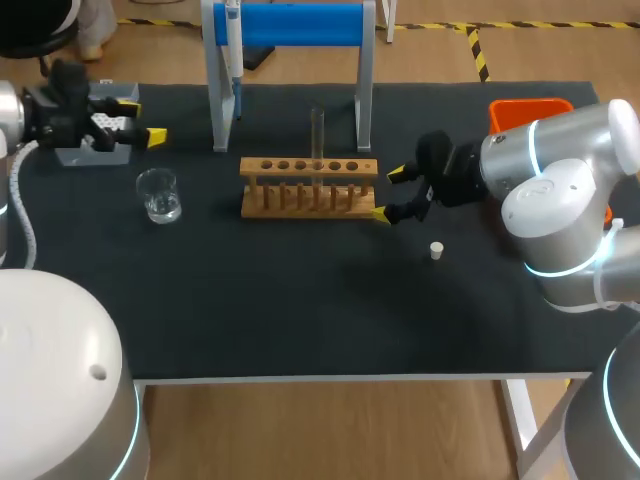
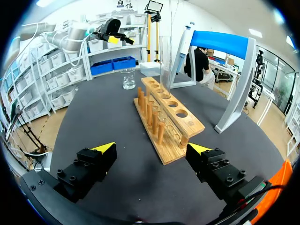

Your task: Invert the test tube, pick up the pipette, mount the tip to pipette, aspirate from beaker and dispense into the tube, eject the tip, return the pipette, and cap with the stopper.

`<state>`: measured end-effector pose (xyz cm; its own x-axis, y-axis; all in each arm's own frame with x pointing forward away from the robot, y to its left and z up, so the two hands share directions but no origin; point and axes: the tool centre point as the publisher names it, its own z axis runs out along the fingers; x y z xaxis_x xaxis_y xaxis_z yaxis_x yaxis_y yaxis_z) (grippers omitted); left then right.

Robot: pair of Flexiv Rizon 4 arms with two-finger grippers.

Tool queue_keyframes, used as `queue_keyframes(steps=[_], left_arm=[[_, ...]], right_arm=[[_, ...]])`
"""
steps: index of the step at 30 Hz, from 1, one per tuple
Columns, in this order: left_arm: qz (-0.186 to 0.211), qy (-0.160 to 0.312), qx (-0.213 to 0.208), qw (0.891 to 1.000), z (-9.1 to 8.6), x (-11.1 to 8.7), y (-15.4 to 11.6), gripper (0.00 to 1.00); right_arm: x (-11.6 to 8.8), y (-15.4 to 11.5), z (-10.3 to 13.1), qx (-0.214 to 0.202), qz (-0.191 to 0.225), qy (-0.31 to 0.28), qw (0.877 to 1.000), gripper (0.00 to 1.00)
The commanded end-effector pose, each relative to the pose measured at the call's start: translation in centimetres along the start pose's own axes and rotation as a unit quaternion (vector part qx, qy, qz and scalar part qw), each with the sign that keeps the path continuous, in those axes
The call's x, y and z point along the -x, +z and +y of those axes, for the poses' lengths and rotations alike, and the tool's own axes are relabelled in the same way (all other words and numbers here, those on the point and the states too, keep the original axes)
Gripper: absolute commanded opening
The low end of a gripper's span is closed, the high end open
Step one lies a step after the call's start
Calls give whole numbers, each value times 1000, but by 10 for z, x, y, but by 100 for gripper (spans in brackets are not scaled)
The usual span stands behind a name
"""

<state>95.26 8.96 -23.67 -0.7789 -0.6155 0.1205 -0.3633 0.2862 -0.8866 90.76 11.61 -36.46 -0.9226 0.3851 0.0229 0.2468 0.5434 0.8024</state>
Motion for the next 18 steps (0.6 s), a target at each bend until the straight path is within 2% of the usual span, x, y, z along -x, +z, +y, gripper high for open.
queue_keyframes(steps=[1, 11, 14, 18], left_arm=[[-16, -8, 6, 1000, 11, 13, -12, 100], [-100, -48, 21, 994, 36, 61, -50, 100], [-121, -57, 15, 991, 38, 66, -59, 100], [-121, -57, 15, 991, 38, 66, -59, 100]], right_arm=[[0, -1, 0, 0, 1, 0, 1000, 100], [0, -1, 0, 0, 1, 0, 1000, 100], [0, -1, 0, 0, 1, 0, 1000, 100], [0, -1, 0, 0, 1, 0, 1000, 100]])
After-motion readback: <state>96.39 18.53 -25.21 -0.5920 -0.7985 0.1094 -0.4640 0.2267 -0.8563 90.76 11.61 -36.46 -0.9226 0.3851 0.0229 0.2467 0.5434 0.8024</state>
